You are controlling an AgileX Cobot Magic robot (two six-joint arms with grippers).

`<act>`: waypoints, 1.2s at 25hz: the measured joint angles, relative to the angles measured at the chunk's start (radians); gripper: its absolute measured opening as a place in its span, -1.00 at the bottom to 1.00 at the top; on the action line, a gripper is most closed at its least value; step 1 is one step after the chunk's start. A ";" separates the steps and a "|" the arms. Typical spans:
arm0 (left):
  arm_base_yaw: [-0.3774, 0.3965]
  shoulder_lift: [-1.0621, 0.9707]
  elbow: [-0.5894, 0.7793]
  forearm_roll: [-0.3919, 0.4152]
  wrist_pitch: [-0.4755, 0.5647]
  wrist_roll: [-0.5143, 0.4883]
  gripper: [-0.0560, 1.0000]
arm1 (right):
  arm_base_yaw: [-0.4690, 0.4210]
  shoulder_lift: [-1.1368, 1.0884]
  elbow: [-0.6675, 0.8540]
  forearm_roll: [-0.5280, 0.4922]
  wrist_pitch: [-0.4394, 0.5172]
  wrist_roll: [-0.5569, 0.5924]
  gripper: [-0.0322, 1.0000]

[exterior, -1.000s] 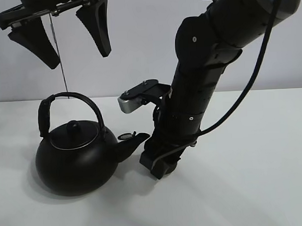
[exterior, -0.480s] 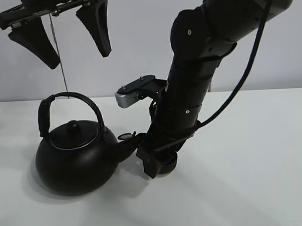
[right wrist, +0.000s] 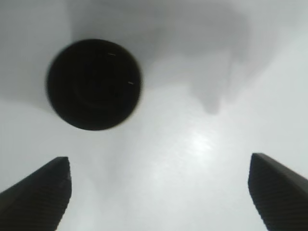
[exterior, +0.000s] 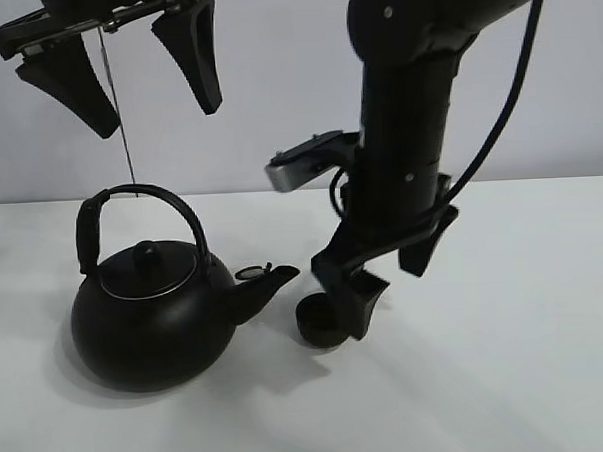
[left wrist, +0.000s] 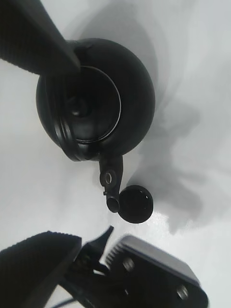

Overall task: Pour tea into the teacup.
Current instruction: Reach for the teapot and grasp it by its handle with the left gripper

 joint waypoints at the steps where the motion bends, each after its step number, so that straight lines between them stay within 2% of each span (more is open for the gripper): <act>1: 0.000 0.000 0.000 0.000 0.000 0.000 0.30 | -0.021 -0.017 0.000 -0.015 0.013 0.021 0.40; 4: 0.000 0.000 0.000 0.000 0.000 0.000 0.30 | -0.104 -0.095 0.000 -0.030 0.042 0.086 0.41; 6: 0.000 0.000 0.000 0.000 0.000 0.000 0.30 | -0.175 -0.160 0.000 0.001 0.053 0.154 0.41; 9: 0.000 0.000 0.000 0.000 0.000 0.000 0.30 | -0.280 -0.252 -0.008 0.110 0.057 0.267 0.41; 12: 0.000 0.000 0.000 0.000 0.000 0.000 0.30 | -0.354 -0.328 -0.019 0.209 0.058 0.316 0.41; 17: 0.000 0.000 0.000 0.000 -0.014 0.002 0.30 | -0.368 -0.381 -0.025 0.265 0.074 0.340 0.41; 27: 0.000 0.000 0.000 0.000 -0.062 0.051 0.30 | -0.368 -0.384 -0.025 0.266 0.080 0.356 0.41; 30: 0.000 0.000 0.000 0.000 -0.108 0.081 0.30 | -0.368 -0.384 -0.025 0.266 0.080 0.356 0.41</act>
